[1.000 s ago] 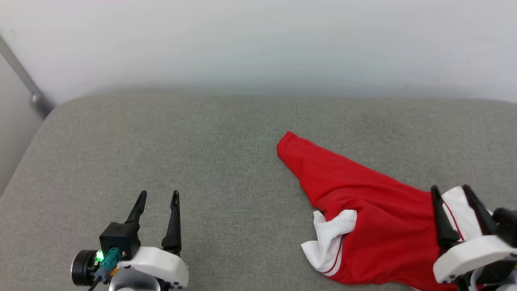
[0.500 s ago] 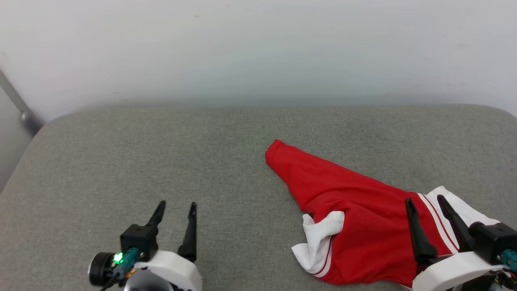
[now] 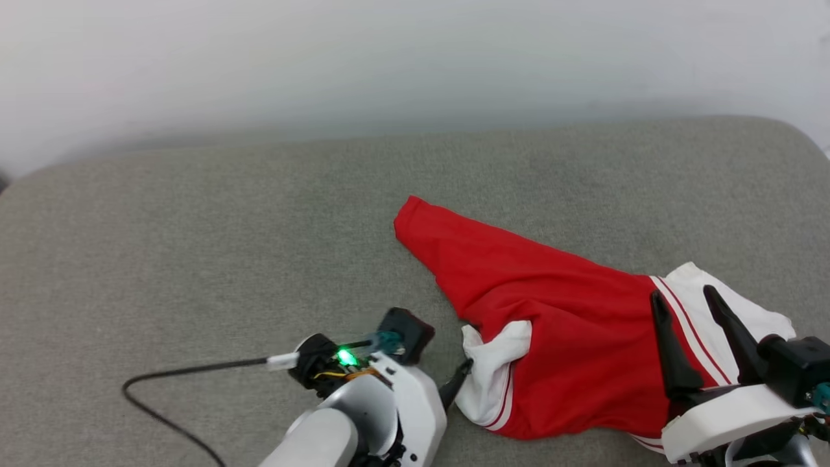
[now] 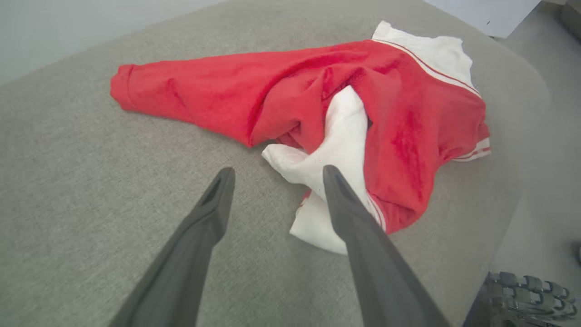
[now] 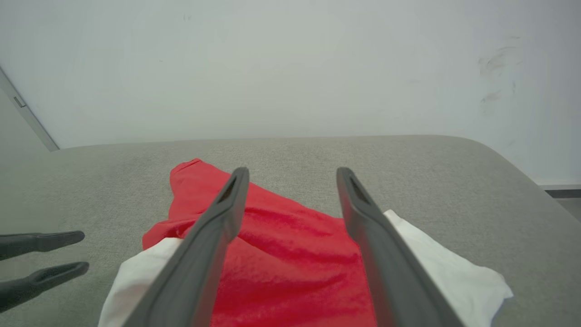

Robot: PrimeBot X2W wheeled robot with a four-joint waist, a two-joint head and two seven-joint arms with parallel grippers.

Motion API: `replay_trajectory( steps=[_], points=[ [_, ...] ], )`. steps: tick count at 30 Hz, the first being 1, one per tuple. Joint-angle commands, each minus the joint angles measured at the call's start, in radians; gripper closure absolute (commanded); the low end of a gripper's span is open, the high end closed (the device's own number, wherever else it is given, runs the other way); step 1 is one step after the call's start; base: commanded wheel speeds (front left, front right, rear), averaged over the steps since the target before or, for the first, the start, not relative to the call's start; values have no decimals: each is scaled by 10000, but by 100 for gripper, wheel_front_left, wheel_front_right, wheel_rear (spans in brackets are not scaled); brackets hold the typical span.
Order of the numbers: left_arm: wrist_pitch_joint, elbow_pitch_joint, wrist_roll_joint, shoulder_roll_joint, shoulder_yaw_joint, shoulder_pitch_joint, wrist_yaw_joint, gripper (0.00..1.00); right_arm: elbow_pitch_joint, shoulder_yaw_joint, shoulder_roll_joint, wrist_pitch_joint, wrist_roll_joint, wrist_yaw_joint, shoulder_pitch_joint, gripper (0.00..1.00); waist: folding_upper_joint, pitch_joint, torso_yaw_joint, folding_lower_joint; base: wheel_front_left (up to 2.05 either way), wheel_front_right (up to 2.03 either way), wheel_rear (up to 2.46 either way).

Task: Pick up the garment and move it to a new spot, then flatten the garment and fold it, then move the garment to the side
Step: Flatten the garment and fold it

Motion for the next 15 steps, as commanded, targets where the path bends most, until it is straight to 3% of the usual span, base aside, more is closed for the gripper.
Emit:
replay_trajectory(
  steps=[1, 14, 15],
  points=[
    [308, 86, -29, 66, -191, -252, -56, 0, -63, 19, 56, -40, -10, -3, -161, 0, 0, 341, -168, 1, 0, 0, 0],
    [3236, 869, -1124, 1185, -3364, -2047, -191, 0, 132, 124, 123, -342, -60, -3, -701, 0, 0, 1730, -686, 1, 0, 0, 0],
    [3398, 928, -1212, 1270, -3635, -2122, -193, 4, 149, 119, 120, -363, -57, -5, -741, 0, 0, 1763, -704, 1, 0, 0, 0]
  ],
)
